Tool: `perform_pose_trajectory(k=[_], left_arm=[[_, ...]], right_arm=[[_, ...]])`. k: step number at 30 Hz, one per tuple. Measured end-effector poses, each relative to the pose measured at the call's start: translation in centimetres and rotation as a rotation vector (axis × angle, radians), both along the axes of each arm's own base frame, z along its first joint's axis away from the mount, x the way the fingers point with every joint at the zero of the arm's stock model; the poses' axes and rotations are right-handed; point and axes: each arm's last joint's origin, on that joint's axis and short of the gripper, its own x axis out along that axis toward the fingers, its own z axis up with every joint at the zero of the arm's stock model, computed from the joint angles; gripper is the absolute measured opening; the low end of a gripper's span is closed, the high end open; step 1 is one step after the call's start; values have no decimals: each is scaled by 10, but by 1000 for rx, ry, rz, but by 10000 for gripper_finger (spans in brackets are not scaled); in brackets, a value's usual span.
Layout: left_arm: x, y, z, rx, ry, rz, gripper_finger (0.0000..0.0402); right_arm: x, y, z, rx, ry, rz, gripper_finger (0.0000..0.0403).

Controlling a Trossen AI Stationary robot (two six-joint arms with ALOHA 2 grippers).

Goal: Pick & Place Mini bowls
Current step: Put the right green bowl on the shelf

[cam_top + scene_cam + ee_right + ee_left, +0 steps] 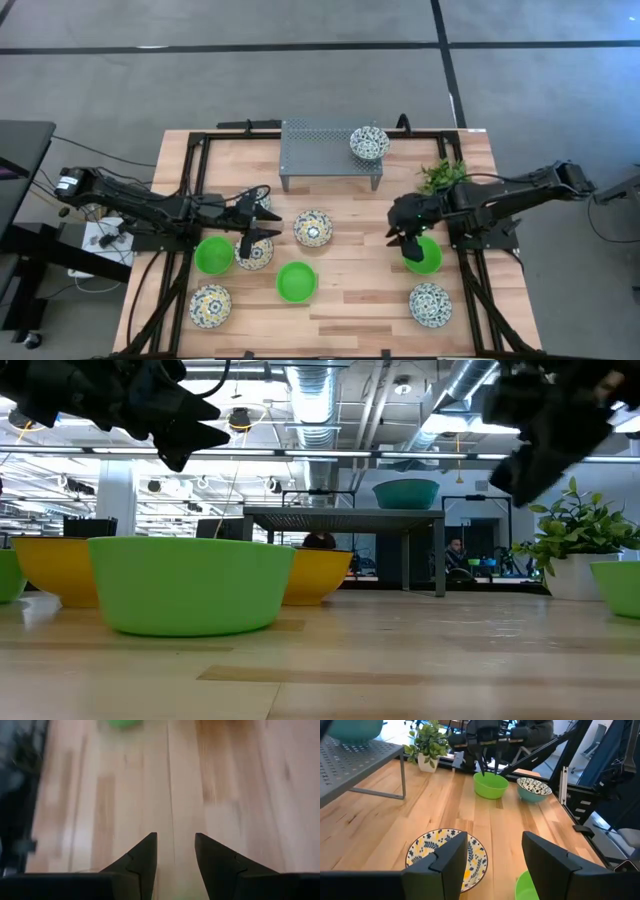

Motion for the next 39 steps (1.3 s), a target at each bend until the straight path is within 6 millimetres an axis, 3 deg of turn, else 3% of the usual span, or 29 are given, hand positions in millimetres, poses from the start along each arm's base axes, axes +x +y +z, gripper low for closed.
perform_pose_trajectory(k=[12,26,33,39], left_arm=[[1,0,4,-3,-38,5,191],[1,0,4,-5,-45,4,191],[1,0,5,-6,-50,4,191],[1,0,5,-6,-51,4,191]], right_arm=[[-21,-3,-7,-129,231,14,153],[-9,-2,-42,-174,513,3,144],[-1,-2,-60,-196,602,-12,110],[13,0,-52,-184,587,-32,40]])
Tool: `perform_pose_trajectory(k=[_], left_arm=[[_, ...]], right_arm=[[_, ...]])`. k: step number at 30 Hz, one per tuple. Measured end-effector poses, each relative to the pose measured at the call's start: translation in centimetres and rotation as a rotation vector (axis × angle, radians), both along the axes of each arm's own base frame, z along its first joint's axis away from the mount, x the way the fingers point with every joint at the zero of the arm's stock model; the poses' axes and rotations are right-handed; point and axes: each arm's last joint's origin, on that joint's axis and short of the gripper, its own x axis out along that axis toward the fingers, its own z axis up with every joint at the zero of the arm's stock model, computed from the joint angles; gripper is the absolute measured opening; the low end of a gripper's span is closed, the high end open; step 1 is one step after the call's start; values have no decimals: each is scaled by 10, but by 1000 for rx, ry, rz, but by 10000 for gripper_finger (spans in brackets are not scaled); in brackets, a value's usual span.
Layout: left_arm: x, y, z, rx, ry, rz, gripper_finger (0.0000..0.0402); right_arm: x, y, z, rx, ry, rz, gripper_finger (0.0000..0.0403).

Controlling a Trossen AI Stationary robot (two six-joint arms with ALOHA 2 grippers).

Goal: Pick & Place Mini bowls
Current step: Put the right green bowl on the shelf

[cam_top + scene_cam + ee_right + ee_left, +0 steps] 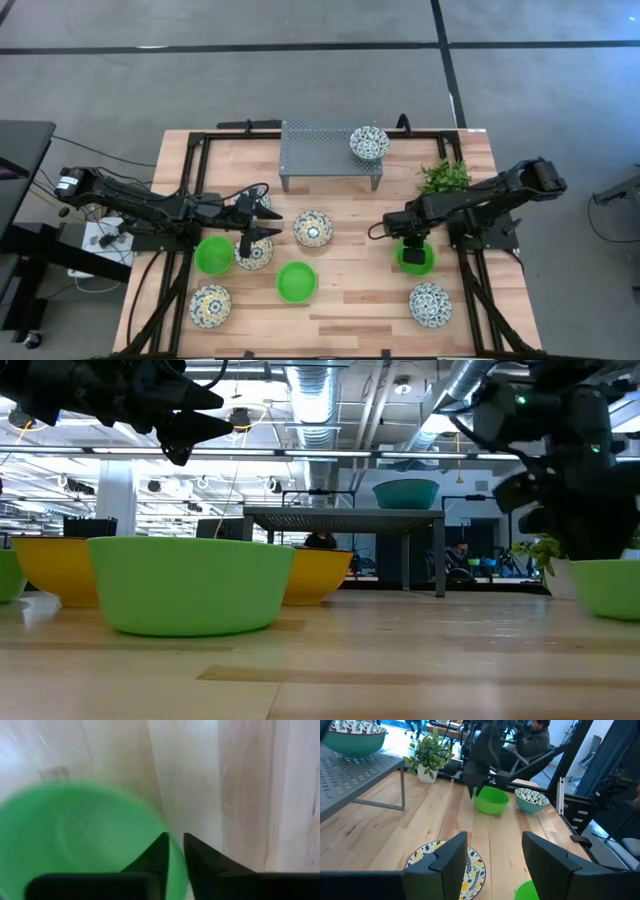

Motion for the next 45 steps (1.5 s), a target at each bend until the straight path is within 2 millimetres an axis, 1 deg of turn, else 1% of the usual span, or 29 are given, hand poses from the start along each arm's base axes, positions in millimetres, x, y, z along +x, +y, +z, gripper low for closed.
perform_pose_trajectory(k=[2,3,6,9,12,16,20,22,24,29,31,33,36,40,42,45], left_arm=[[0,0,0,0,0,0,191],[0,0,0,0,0,0,191],[0,0,0,0,-2,0,191],[0,0,0,-1,-3,0,191],[0,0,1,-1,-7,0,191],[0,0,1,-2,-11,0,191],[0,0,2,-6,-20,0,191],[0,0,2,-7,-22,0,191],[0,0,2,-7,-24,0,191],[0,0,3,-9,-33,0,191],[0,0,4,-9,-36,0,191],[0,0,4,-10,-39,0,191],[0,0,4,-10,-39,0,191],[0,0,4,-10,-39,0,191],[0,0,4,-10,-38,0,191],[0,0,4,-10,-38,0,191]], right_arm=[[6,1,7,1,-24,-1,13],[10,1,11,-6,-45,-2,8],[22,1,25,-52,-107,-33,12],[37,-1,48,-100,-211,-62,8],[54,-7,79,-186,-341,-141,5],[74,-22,128,-269,-544,-266,7],[85,-43,174,-318,-715,-270,3],[87,-56,191,-332,-792,-316,4],[88,-71,203,-352,-843,-363,3],[93,-111,215,-430,-849,-442,2],[97,-126,220,-452,-850,-445,2],[103,-141,223,-450,-853,-459,1],[112,-160,223,-430,-836,-456,1],[122,-183,216,-405,-751,-477,1],[127,-192,208,-398,-692,-491,1],[134,-203,202,-403,-652,-484,1]])
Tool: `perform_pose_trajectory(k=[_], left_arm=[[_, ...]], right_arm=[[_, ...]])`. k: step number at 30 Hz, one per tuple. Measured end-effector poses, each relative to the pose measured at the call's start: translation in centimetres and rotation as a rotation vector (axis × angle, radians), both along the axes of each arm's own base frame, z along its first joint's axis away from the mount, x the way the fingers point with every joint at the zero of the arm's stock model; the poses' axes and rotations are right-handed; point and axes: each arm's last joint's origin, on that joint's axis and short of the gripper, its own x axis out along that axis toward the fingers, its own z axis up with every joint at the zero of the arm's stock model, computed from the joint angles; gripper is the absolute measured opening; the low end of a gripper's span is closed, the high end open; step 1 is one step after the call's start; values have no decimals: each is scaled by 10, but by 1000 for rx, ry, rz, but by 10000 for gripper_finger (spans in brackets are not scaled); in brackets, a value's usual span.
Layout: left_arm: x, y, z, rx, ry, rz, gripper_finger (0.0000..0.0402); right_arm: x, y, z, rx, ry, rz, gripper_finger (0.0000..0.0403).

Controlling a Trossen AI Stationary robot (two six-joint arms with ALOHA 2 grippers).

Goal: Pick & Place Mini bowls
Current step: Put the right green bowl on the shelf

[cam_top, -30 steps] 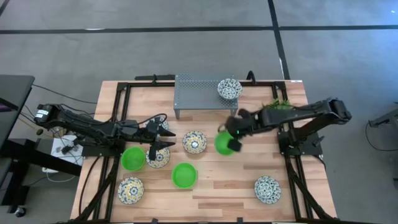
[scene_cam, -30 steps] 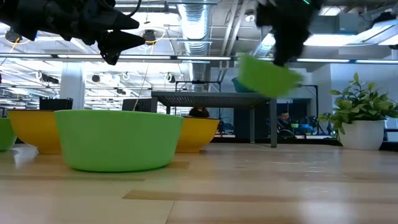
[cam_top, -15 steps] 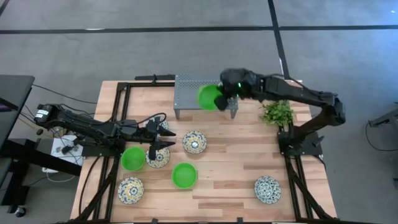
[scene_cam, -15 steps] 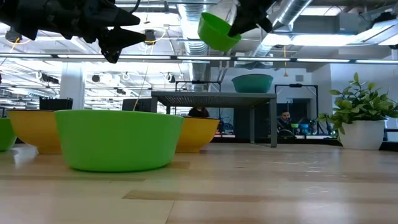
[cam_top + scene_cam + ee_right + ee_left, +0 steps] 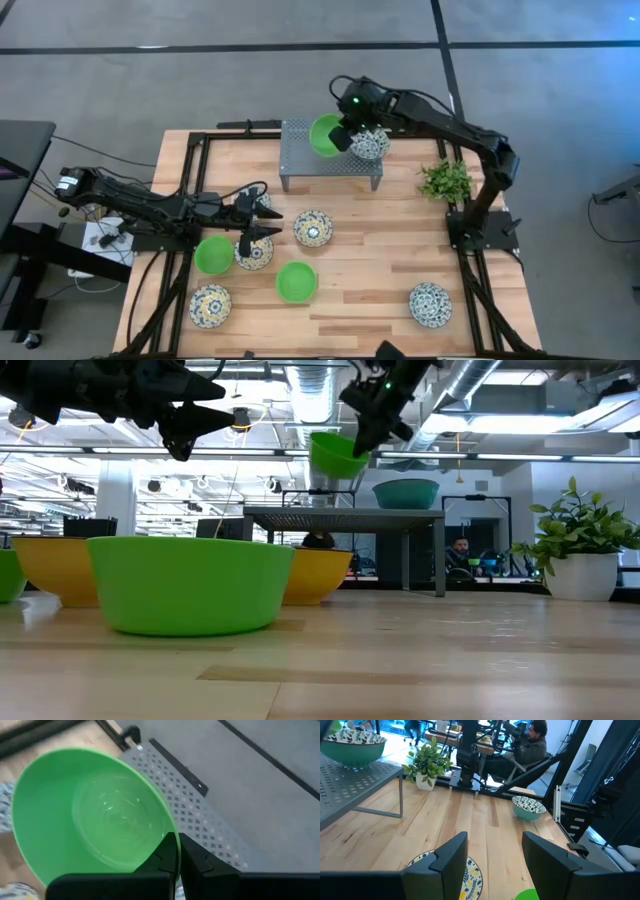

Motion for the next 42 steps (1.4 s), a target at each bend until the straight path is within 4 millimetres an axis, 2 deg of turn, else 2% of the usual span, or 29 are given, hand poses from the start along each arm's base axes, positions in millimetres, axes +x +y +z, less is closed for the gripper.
perform_pose_trajectory(k=[7,16,34,42], left_arm=[[0,0,0,0,0,0,191],[0,0,0,-8,1,1,191],[0,0,0,-8,1,1,191],[0,0,0,-8,1,1,191]], right_arm=[[17,-18,-10,17,48,11,0],[24,-29,-33,89,178,-4,1],[22,-33,-35,78,210,21,6],[21,-33,-35,77,217,26,20]])
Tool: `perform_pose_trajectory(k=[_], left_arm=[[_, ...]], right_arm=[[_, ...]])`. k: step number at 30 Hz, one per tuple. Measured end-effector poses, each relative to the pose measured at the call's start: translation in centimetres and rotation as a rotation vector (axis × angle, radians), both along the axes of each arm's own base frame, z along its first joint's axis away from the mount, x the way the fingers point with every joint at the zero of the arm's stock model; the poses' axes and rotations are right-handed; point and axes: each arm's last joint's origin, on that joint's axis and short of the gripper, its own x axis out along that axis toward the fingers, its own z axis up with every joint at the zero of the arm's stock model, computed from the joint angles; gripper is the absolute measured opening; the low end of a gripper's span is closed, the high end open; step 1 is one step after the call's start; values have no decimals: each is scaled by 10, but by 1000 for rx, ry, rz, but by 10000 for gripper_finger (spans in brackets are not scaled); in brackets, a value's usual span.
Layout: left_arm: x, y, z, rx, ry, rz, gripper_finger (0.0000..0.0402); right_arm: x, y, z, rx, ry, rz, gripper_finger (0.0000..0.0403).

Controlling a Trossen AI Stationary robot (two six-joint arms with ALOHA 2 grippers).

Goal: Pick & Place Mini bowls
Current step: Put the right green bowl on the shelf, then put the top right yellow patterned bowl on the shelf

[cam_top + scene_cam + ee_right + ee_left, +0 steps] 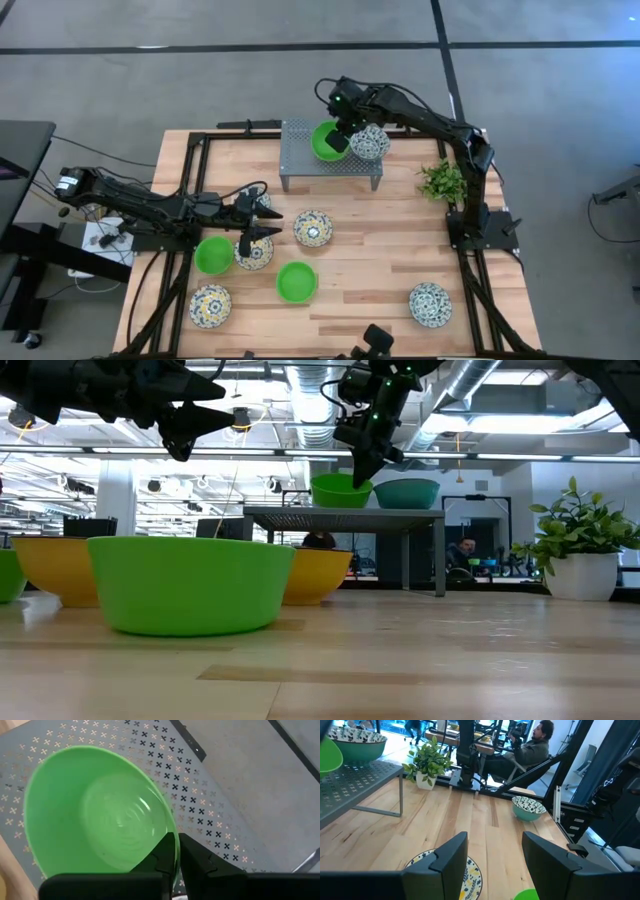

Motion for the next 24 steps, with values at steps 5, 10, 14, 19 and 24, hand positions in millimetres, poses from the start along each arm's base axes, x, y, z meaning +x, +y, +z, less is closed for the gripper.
perform_pose_trajectory(k=[5,10,14,19,24], left_arm=[[0,0,0,0,0,0,191],[0,0,0,0,0,0,191],[0,0,0,0,0,0,191],[0,0,0,0,0,0,191],[0,0,0,0,0,-1,191]], right_arm=[[1,0,0,-5,-7,-1,27],[1,0,0,-5,-7,-1,47],[1,0,1,-12,0,15,69],[2,0,1,-22,-8,24,97],[7,6,2,-51,6,90,120]])
